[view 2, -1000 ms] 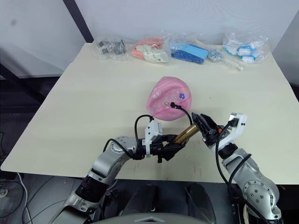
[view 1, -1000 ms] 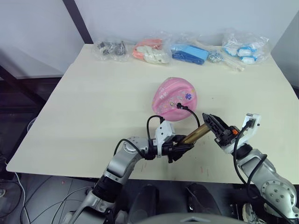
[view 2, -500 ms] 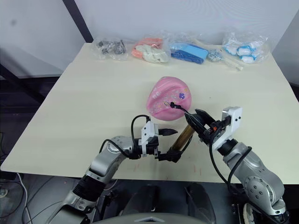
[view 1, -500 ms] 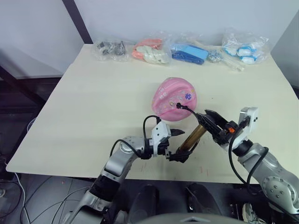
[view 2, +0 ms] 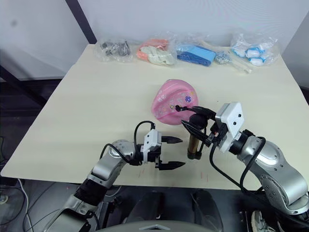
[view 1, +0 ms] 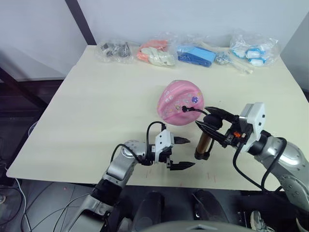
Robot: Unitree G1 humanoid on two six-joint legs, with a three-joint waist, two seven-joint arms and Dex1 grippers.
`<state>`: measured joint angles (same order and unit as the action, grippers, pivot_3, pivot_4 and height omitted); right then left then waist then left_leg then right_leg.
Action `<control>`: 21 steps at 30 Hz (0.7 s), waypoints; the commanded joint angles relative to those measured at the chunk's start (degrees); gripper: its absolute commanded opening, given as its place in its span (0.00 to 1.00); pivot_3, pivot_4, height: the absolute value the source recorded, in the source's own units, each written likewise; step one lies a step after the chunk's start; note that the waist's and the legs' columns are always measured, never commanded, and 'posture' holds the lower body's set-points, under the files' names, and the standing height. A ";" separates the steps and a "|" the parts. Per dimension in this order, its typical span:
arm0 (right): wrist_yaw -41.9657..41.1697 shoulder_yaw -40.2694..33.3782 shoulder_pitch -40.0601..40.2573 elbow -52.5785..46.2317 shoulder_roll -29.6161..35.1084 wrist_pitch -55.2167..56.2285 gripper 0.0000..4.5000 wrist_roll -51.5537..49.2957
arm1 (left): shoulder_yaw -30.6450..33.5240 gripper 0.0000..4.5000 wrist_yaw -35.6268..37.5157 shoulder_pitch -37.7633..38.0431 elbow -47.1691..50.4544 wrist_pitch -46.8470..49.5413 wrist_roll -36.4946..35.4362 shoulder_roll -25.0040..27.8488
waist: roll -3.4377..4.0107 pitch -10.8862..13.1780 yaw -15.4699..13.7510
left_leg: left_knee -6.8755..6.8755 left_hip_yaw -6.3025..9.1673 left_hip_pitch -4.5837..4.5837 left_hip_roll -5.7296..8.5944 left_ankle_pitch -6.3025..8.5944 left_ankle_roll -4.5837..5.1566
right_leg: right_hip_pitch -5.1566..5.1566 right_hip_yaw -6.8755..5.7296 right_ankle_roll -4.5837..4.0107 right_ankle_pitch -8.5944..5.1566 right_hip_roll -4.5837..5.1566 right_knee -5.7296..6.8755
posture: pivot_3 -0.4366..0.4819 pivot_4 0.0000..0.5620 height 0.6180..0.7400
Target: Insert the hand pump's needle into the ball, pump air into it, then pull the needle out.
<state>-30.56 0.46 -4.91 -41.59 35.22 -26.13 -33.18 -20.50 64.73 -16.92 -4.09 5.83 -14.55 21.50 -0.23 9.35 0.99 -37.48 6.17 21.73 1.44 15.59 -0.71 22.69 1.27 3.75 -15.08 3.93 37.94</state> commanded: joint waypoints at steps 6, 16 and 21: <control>-4.13 2.07 -0.27 0.34 -0.66 8.27 0.48 7.62 | -1.23 0.99 2.09 -5.56 -8.13 -5.91 2.91 -3.86 | -0.02 0.01 -0.02 | -0.03 0.00 0.02 0.00 0.00 0.00 | 0.00 -0.01 0.00 0.00 0.00 0.00 | 0.48 0.27 1.00; -3.76 1.95 2.33 2.01 -4.80 11.14 0.48 9.70 | -1.34 0.99 3.34 -8.99 -15.70 -6.72 3.21 -10.64 | -0.03 0.01 0.14 | -0.05 0.00 0.00 0.00 0.00 0.00 | 0.00 0.00 0.00 0.01 -0.01 0.03 | 0.48 0.27 1.00; -3.39 2.04 2.83 2.20 -6.57 11.39 0.48 10.00 | -1.51 0.99 2.89 -10.41 -19.77 -8.35 4.89 -12.46 | -0.03 0.01 0.06 | -0.08 0.00 0.02 0.01 0.00 0.00 | 0.00 0.00 0.00 0.01 -0.01 0.02 | 0.48 0.27 1.00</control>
<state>-34.39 3.48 -2.01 -37.66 29.18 -16.62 -22.78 -22.07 67.62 -26.81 -23.72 -0.96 -9.88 9.57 -0.26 9.36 1.05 -37.55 6.18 21.75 1.45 15.58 -0.71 22.69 1.27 3.76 -15.07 3.92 37.96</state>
